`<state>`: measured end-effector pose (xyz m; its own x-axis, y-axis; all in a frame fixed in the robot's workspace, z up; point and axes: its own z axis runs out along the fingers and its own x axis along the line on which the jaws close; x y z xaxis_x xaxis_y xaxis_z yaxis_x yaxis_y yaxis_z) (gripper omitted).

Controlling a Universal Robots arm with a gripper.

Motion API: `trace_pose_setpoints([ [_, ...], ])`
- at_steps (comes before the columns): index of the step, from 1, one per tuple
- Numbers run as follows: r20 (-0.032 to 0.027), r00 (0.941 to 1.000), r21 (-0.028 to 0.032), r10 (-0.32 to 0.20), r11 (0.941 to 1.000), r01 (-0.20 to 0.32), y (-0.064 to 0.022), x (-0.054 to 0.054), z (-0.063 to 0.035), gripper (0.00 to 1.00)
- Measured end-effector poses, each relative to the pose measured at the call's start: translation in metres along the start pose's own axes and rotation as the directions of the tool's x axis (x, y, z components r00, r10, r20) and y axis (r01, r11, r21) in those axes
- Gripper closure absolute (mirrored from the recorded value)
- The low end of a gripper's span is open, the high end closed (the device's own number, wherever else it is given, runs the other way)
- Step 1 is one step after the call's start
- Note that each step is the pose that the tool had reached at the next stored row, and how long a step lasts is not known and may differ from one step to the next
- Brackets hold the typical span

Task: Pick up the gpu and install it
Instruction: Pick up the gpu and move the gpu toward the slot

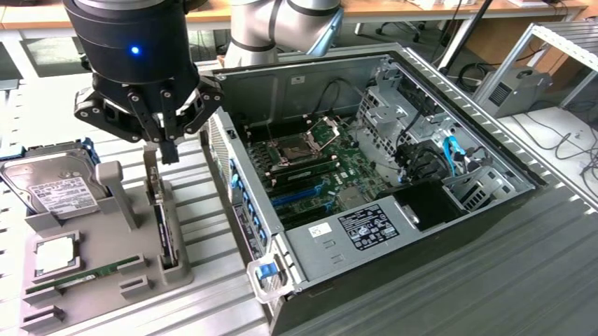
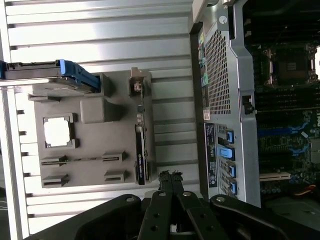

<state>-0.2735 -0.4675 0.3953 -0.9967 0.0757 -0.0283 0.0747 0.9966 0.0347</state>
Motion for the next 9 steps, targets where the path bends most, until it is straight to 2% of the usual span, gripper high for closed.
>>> trace_pose_setpoints([
  [5,0.0,1.0,0.0,0.0,1.0,0.0,0.0,0.0,0.0,0.89],
  [7,0.0,1.0,0.0,0.0,1.0,0.0,0.0,0.0,0.0,0.76],
  [9,0.0,1.0,0.0,0.0,1.0,0.0,0.0,0.0,0.0,0.76],
])
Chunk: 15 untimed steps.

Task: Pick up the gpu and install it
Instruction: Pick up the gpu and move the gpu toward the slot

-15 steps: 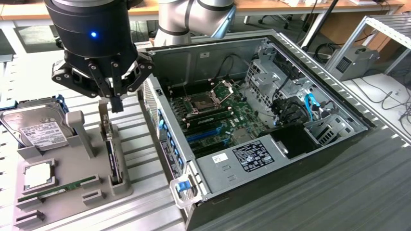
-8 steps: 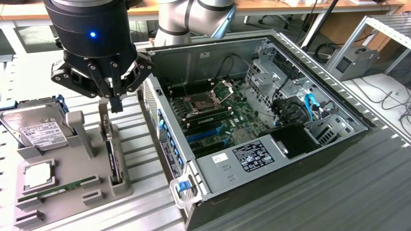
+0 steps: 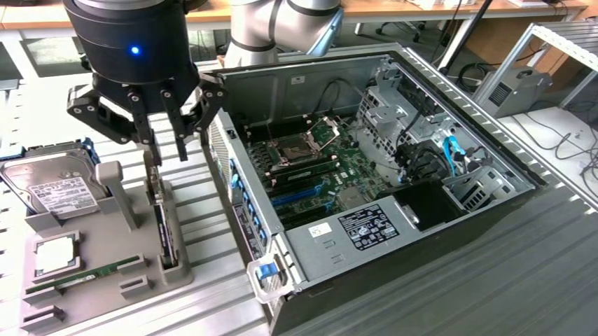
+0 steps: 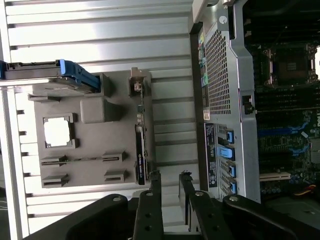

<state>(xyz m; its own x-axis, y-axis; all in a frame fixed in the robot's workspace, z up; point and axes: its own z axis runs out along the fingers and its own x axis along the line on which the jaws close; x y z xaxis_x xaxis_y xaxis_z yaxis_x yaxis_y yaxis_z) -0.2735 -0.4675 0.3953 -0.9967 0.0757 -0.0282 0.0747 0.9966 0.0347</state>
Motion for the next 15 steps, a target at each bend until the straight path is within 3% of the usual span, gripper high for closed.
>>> trace_pose_setpoints([
  [4,0.0,1.0,0.0,0.0,1.0,0.0,0.0,0.0,0.0,0.53],
  [6,0.0,1.0,0.0,0.0,1.0,0.0,0.0,0.0,0.0,0.47],
  [8,0.0,1.0,-0.0001,0.0,1.0,0.0,0.0,0.0,0.0,0.47],
  [9,0.0,1.0,0.0,0.0,1.0,0.0,0.0,0.0,0.0,0.4],
  [15,0.0001,1.0,0.0,0.0,1.0,0.0,-0.0001,0.0003,0.0004,0.4],
])
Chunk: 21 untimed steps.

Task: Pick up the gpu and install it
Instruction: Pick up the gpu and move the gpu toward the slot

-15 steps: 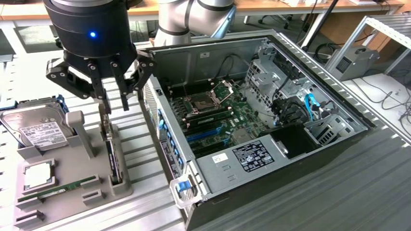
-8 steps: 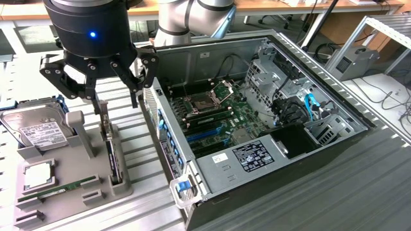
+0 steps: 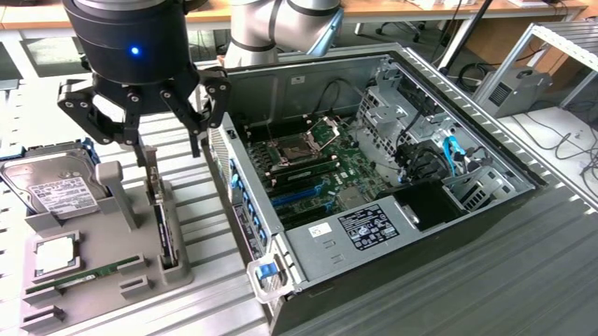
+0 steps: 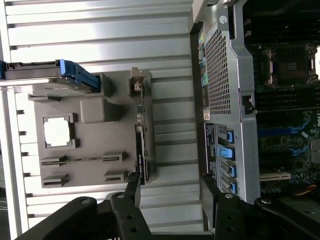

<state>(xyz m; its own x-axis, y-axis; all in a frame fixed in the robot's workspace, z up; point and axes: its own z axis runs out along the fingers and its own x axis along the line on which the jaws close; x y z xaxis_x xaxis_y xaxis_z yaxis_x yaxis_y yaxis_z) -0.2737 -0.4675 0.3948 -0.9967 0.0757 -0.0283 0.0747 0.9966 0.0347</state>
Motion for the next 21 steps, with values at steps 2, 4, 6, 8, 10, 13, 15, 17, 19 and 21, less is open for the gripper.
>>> trace_pose_setpoints([
  [2,0.0,1.0,0.0,0.0,1.0,0.0,0.0,0.0002,0.0004,0.4],
  [4,0.0,1.0,0.0,0.0,1.0,0.0,-0.0001,0.0003,0.0009,0.4],
  [6,0.0,1.0,-0.0001,0.0,1.0,0.0,-0.0001,0.0004,0.0015,0.4],
  [8,0.0,1.0,-0.0001,0.0,1.0,0.0,-0.0001,0.0005,0.0022,0.4],
  [10,-0.0001,1.0,0.0,0.0,1.0,0.0,-0.0002,0.0006,0.0028,0.4],
  [13,0.0,1.0,0.0,0.0,1.0,0.0,-0.0002,0.0007,0.0039,0.4],
  [15,0.0,1.0,0.0,0.0,1.0,0.0,-0.0003,0.0008,0.0046,0.4],
  [17,0.0,1.0,0.0,0.0,1.0,0.0,-0.0003,0.0008,0.0052,0.4],
  [19,-0.0001,1.0,0.0,0.0,1.0,0.0,-0.0003,0.0008,0.0059,0.4],
  [21,0.0,1.0,0.0,0.0,1.0,0.0,-0.0004,0.0009,0.0067,0.4],
])
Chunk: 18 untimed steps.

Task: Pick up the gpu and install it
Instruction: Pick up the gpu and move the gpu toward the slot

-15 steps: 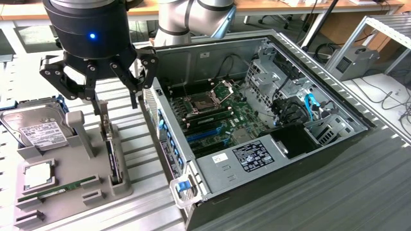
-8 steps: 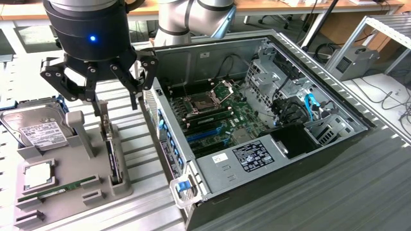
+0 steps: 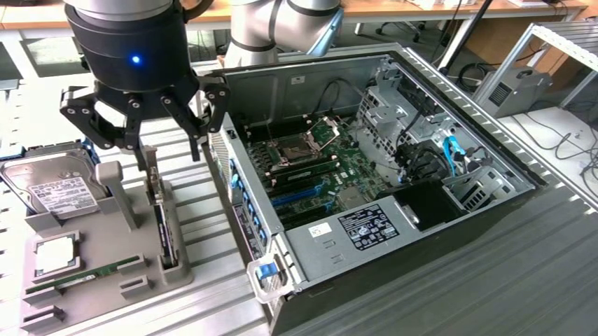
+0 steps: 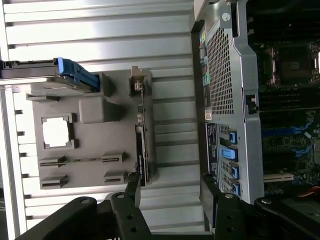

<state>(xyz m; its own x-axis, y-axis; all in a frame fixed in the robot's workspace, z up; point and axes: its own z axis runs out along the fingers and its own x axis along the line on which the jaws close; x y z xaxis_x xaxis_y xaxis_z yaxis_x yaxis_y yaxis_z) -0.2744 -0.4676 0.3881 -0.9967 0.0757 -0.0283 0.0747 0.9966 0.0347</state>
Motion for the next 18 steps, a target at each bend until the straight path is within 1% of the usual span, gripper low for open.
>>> trace_pose_setpoints([
  [18,-0.0001,1.0,0.0001,0.0,1.0,0.0,-0.0006,0.0002,0.0072,0.4],
])
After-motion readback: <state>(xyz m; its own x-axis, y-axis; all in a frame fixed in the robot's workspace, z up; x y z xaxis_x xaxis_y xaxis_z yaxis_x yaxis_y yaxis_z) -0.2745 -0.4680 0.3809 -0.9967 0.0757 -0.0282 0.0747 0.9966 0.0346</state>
